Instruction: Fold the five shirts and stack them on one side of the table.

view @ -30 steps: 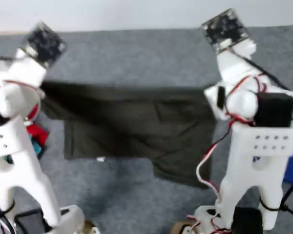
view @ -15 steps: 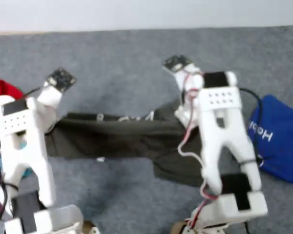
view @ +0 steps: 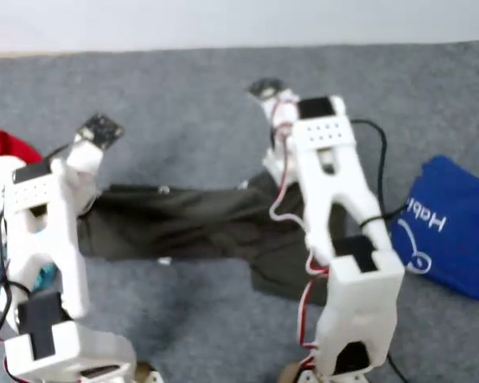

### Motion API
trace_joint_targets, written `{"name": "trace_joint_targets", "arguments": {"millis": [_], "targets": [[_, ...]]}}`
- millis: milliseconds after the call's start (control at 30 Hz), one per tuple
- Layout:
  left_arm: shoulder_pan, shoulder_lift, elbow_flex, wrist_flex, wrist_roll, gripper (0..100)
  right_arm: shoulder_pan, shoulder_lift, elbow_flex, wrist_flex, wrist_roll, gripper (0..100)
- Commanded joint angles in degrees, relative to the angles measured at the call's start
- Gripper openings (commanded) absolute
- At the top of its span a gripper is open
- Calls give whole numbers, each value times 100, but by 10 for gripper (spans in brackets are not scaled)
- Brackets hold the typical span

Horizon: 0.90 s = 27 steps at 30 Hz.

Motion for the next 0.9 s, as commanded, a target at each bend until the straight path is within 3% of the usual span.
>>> {"name": "trace_joint_targets", "arguments": {"millis": [0,167,367,567,733,867], "targets": [[-35,-18,-233,-97,44,6,145,-48,-765,365,-114,253],[-35,-18,-242,-105,44,6,154,-48,-1081,1429,-114,253],[-9,-18,-242,-105,44,6,295,-154,-721,1446,325,253],[-9,-18,-242,-105,44,6,321,-1182,668,1411,756,253],[105,-18,-242,-158,44,6,268,-1051,1169,804,809,253],[123,-18,-242,-185,44,6,-189,-347,914,57,818,253]]}}
